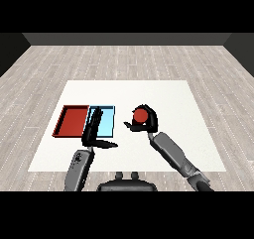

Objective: Pick the red can and put it in the red box

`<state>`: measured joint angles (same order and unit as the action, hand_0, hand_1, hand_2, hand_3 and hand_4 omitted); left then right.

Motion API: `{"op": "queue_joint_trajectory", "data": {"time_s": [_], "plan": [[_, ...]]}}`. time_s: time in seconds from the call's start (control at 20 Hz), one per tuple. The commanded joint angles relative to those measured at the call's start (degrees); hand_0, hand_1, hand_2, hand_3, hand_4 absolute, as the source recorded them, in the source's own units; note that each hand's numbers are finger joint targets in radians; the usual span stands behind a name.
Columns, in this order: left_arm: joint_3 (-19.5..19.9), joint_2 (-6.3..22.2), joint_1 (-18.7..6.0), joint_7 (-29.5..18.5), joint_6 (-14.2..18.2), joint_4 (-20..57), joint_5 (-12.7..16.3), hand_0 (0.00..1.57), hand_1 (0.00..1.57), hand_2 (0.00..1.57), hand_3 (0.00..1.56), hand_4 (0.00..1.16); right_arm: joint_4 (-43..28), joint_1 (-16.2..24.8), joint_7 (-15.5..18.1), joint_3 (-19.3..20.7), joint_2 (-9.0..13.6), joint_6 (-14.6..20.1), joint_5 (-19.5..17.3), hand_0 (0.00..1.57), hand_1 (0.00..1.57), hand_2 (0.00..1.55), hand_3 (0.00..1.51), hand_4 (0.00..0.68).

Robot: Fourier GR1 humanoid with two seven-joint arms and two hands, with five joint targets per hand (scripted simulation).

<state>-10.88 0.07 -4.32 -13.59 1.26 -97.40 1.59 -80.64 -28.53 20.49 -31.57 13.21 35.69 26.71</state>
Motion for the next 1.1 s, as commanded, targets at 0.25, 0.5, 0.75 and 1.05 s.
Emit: {"op": "queue_joint_trajectory", "data": {"time_s": [0.25, 0.5, 0.75, 1.05], "plan": [[-7.9, -0.1, -6.0, 4.2, 8.1, 5.2, -0.2, 0.00, 0.00, 0.00, 0.00, 0.00, -4.6, 3.0, -1.6, 1.8, -4.8, -1.5, -8.6, 1.44, 1.44, 1.43, 1.40, 0.632], [-8.3, -0.1, -6.5, 3.4, 7.3, 9.2, 1.7, 0.00, 0.00, 0.00, 0.00, 0.00, -5.7, 4.9, -0.2, 5.9, -4.6, -7.1, -9.7, 1.44, 1.44, 1.43, 1.40, 0.616], [-10.9, -0.1, -12.6, 2.2, 12.1, 17.2, 3.5, 0.00, 0.00, 0.00, 0.00, 0.00, -11.3, 11.1, 0.1, 4.5, -4.9, -8.4, -12.2, 1.45, 1.45, 1.44, 1.39, 0.651], [-16.5, -0.1, -11.1, -1.5, 16.0, 20.0, 5.6, 0.00, 0.00, 0.00, 0.00, 0.00, -0.5, 2.7, 0.8, 10.4, -12.7, -11.7, -15.6, 1.46, 1.46, 1.44, 1.39, 0.653]]}}
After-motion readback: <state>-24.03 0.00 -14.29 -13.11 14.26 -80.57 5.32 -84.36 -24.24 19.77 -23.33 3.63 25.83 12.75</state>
